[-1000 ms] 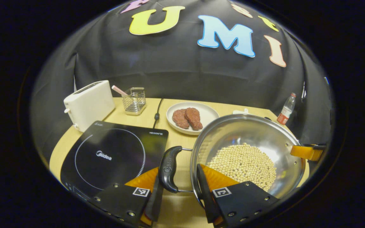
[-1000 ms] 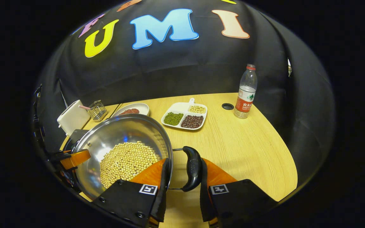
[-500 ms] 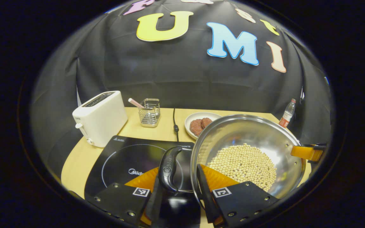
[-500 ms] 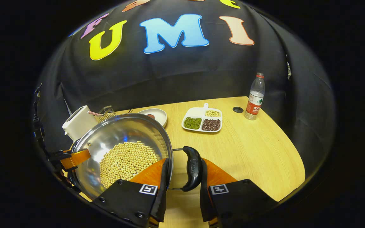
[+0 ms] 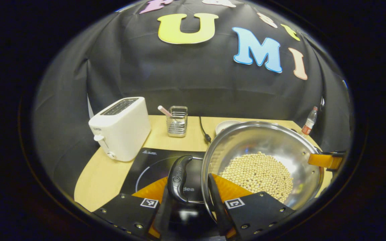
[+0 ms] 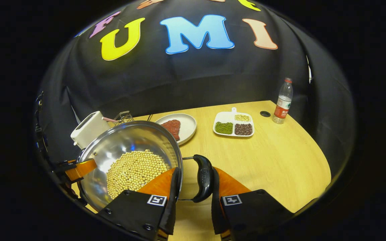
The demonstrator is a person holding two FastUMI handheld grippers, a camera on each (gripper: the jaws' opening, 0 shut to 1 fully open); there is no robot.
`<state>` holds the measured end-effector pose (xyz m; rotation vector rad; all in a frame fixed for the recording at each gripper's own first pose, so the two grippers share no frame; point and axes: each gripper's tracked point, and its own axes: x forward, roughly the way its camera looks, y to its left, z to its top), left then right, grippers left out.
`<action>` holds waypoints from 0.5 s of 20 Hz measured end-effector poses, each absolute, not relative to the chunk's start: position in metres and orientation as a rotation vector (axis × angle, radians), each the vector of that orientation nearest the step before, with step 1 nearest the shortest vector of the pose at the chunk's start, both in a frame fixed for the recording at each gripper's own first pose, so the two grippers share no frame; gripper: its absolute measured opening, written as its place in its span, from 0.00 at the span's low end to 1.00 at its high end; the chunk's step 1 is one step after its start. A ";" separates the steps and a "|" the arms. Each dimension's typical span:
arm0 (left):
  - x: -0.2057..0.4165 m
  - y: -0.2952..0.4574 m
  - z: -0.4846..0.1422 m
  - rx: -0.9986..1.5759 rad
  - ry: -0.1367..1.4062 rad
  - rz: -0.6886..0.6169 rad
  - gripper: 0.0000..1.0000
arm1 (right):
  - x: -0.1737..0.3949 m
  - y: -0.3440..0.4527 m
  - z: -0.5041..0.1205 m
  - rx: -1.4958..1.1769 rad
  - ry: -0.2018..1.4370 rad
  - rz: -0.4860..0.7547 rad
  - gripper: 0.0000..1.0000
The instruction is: First push the handle of the pot to place it horizontally, then grasp the pot with both hands and set it on the induction cooktop.
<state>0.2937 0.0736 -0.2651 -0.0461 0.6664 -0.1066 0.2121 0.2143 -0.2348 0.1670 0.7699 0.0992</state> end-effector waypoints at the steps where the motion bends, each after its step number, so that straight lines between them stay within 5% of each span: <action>1: 0.295 0.083 -0.266 -0.045 0.666 -0.101 0.57 | 0.213 0.223 -0.235 0.168 0.771 0.104 0.46; 10: 0.301 0.152 -0.274 -0.041 0.649 -0.055 0.56 | 0.219 0.285 -0.238 0.172 0.766 0.140 0.46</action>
